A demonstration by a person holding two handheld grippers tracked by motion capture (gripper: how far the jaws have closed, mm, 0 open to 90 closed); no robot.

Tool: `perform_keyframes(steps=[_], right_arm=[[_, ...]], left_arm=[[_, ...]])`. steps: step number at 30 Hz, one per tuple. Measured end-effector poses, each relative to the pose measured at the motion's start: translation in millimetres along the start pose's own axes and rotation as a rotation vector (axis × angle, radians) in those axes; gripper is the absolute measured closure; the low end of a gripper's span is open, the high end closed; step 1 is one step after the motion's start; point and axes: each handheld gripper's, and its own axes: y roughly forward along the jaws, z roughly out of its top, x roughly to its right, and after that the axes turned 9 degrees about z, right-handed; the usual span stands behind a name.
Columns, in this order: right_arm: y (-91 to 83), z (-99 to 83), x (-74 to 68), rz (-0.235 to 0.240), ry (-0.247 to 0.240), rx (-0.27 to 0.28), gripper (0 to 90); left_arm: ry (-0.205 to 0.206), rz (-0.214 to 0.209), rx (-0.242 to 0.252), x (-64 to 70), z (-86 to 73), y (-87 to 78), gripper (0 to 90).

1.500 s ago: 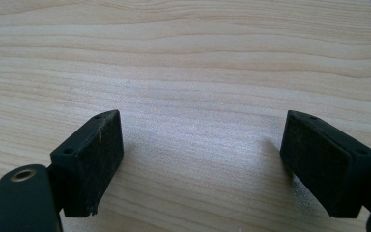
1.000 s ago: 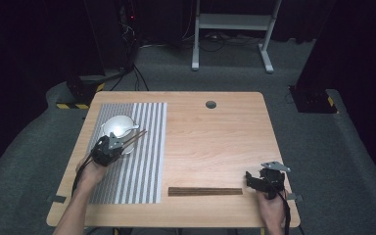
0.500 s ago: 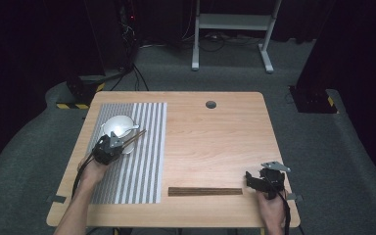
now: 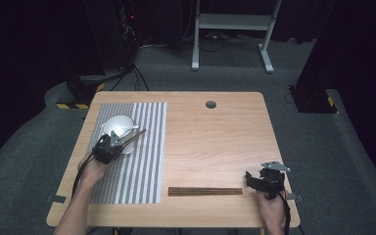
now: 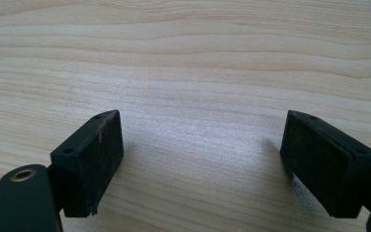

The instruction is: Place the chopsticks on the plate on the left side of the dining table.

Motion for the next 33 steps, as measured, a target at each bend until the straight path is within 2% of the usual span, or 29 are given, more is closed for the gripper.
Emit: perform_keyframes(steps=[14,33], right_arm=[[0.0,0.0,0.0,0.000,0.000,0.001,14.8],[0.1,0.0,0.2,0.000,-0.002,0.001,14.8]], left_arm=[[-0.006,-0.013,-0.003,-0.1,-0.1,0.9,84.2],[0.052,0.010,-0.023,-0.6,7.2,4.4,84.8]])
